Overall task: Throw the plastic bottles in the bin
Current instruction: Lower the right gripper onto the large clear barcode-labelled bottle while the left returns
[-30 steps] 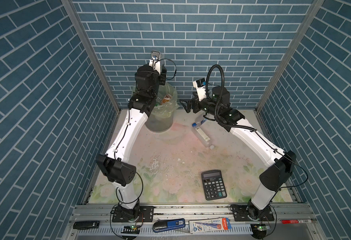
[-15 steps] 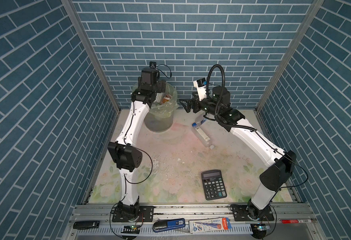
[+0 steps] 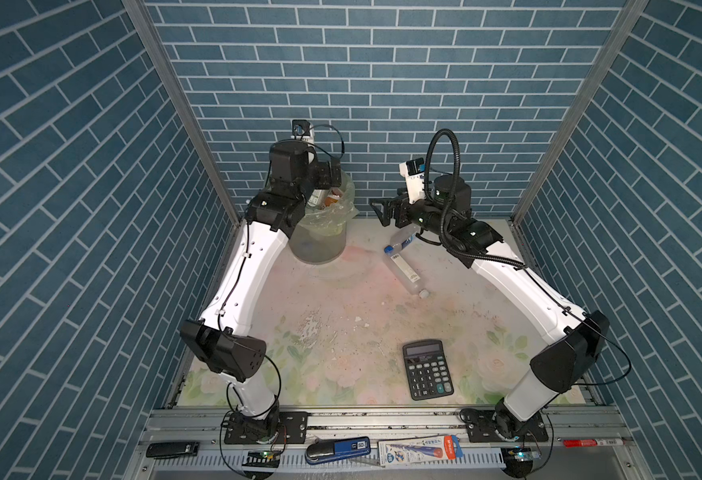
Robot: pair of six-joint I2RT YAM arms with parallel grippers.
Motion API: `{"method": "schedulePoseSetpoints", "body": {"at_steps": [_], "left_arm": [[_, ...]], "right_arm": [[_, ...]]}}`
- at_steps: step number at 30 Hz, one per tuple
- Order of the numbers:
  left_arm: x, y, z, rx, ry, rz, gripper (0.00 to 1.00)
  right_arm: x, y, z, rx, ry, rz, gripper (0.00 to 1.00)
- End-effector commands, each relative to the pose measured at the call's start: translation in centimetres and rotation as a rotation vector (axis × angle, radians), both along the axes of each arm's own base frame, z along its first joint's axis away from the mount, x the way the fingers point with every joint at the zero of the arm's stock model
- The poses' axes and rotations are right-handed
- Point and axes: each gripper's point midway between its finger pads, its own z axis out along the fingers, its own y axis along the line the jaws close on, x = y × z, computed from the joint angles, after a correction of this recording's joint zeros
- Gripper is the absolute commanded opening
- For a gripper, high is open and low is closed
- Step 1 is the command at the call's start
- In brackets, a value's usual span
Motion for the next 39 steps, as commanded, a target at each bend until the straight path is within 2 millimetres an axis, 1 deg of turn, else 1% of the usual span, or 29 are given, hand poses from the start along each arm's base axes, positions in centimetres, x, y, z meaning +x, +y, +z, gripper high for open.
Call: {"method": "schedulePoseSetpoints", "body": {"at_steps": [1,3,5,8,10,14,18,20,24,29,32,34,39], "left_arm": [[-1.7,-2.0,0.2,-0.180,-0.006,-0.095,0.99],[-2.7,-3.2,-1.1,-0.221,0.013,-0.134,0.99],[-3.6,-4.4,-2.3,-0.224,0.033,-0.151,0.99],[-5.1,-6.5,-4.5,-0.240,0.068,-0.196,0.99],[-5.9,-7.5,-5.8,-0.253,0.086,-0.207,0.99],[-7.4,-9.5,-9.0,-0.282,0.142,-0.237,0.99],[-8.6,-11.0,-12.0,-0.259,0.196,-0.246,0.99],[-8.8,-11.4,-13.8,-0.282,0.239,-0.244,0.99],[-9.4,-12.0,-17.1,-0.325,0.325,-0.237,0.99],[-10.4,-12.2,-21.2,-0.364,0.400,-0.212,0.99],[-10.8,-12.2,-23.4,-0.392,0.446,-0.196,0.99],[-10.9,-12.2,-24.3,-0.389,0.468,-0.194,0.99],[-11.2,-11.9,-25.2,-0.349,0.483,-0.191,0.99]], "right_arm": [[0.2,-3.0,-2.1,-0.045,0.068,-0.093,0.99],[0.5,-4.3,-3.3,-0.064,0.100,-0.122,0.99],[0.7,-5.6,-4.6,-0.084,0.127,-0.151,0.99],[0.8,-7.4,-6.8,-0.108,0.172,-0.191,0.99],[0.9,-8.5,-8.7,-0.125,0.209,-0.212,0.99],[1.2,-10.5,-13.0,-0.164,0.305,-0.255,0.99],[1.4,-11.6,-17.9,-0.227,0.413,-0.273,0.99],[1.8,-11.8,-20.3,-0.286,0.463,-0.278,0.99],[2.1,-11.5,-23.7,-0.351,0.532,-0.263,0.99],[2.1,-11.1,-27.3,-0.380,0.609,-0.245,0.98],[2.4,-10.8,-28.7,-0.386,0.639,-0.240,0.96],[2.7,-10.4,-29.5,-0.376,0.651,-0.231,0.95],[2.9,-9.4,-31.8,-0.364,0.707,-0.205,0.93]]}}
